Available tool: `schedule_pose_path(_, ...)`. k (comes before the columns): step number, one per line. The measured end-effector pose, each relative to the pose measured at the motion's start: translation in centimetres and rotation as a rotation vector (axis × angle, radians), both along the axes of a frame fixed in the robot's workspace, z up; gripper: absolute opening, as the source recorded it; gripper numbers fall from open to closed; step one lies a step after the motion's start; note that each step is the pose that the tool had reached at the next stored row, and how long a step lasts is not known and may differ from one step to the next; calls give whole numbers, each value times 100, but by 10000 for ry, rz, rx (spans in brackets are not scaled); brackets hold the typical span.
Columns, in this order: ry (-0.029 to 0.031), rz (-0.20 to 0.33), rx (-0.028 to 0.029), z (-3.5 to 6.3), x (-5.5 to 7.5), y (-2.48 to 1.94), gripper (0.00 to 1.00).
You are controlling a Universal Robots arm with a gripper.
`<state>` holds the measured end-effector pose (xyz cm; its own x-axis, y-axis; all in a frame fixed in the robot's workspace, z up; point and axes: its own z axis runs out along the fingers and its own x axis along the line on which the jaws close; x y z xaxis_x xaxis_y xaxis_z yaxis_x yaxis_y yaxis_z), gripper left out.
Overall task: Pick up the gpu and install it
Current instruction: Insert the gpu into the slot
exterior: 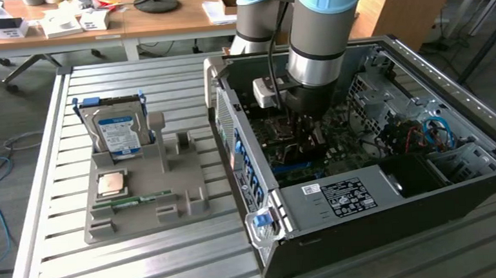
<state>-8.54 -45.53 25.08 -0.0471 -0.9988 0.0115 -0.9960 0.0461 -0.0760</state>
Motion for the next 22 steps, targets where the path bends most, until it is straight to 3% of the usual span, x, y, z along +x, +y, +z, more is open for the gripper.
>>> schedule_pose_path(22,-10,90,2,-6,-9,7,26)
